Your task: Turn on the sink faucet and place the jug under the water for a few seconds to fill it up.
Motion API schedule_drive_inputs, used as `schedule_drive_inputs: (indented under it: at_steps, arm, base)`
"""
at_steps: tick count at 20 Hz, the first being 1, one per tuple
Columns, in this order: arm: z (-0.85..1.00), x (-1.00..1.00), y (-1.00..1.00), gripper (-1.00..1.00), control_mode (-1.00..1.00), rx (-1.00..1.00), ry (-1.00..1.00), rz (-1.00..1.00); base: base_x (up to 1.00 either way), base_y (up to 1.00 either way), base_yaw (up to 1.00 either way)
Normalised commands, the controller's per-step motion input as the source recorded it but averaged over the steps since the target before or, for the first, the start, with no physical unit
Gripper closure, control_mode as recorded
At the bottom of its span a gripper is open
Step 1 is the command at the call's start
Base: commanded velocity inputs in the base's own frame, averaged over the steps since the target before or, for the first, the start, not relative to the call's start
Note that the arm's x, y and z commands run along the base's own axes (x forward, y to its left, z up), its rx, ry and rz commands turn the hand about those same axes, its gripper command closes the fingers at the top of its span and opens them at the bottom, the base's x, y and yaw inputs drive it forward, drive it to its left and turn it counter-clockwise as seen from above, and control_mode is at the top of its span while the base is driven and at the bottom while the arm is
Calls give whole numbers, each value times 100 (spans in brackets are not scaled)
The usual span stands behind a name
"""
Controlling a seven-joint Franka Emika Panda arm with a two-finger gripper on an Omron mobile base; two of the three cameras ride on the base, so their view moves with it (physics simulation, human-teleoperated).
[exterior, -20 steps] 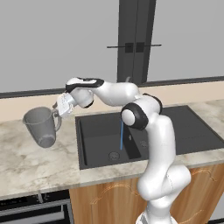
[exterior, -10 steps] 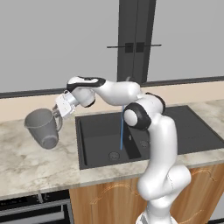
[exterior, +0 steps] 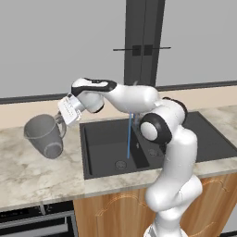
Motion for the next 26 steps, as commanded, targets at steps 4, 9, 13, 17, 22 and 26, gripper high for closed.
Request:
schedule_drive_inputs:
  at_steps: [4,9,13,17,22,26]
  arm:
    - [44,-100,0,100,-100,0,-13,-14]
    - [42,-93,-14,100,-100,5,-4,-25]
    - [39,-82,-39,100,-100,13,0,-35]
    - [25,-41,-62,100,-100,8,0,-43]
    - [36,-23,-82,100,-100,7,2,-46]
    - [70,-27,-52,100,-100,12,2,-48]
  base:
    - [0,0,0]
    - [0,0,0]
    - [0,0,0]
    - [0,0,0]
    - [0,0,0]
    - [0,0,0]
